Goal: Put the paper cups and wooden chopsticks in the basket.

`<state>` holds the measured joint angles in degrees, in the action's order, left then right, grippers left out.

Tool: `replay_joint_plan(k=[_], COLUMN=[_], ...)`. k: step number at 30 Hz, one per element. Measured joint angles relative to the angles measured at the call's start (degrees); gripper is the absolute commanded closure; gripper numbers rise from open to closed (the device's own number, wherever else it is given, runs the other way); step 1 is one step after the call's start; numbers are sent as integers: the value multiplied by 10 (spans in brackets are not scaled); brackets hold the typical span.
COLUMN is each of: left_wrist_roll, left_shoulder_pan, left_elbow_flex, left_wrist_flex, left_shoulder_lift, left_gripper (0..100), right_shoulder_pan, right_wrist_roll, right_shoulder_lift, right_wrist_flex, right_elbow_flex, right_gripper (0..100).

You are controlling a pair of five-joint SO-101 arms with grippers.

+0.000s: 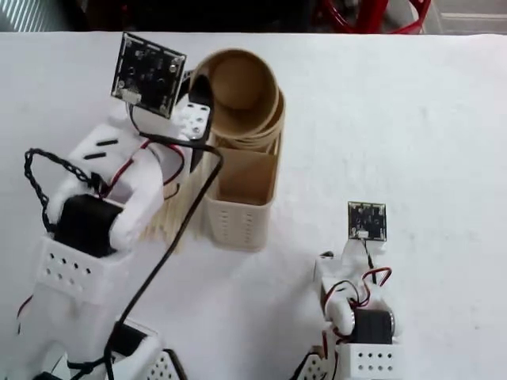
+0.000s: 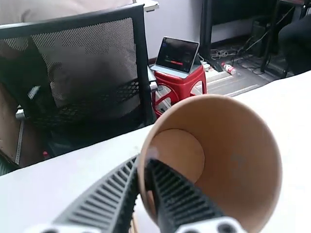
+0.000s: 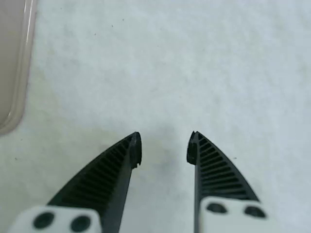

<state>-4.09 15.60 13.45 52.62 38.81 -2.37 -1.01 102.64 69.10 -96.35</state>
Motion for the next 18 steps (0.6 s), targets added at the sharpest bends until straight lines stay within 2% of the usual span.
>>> replay_joint_plan(k=[3,7,18], left_wrist_roll=[0,0,0], left_shoulder_pan=[0,0,26], left_elbow_flex=[1,2,2], left_wrist_flex=[3,9,9], left_shoulder_lift=[0,0,0], left_gripper=[959,876,873], right_shoulder_pan=[0,0,0], right_wrist_roll=[0,0,0], right_shoulder_lift=[0,0,0], right_wrist_flex=[0,0,0], right_elbow_flex=[0,0,0], right_gripper=[839,839,839])
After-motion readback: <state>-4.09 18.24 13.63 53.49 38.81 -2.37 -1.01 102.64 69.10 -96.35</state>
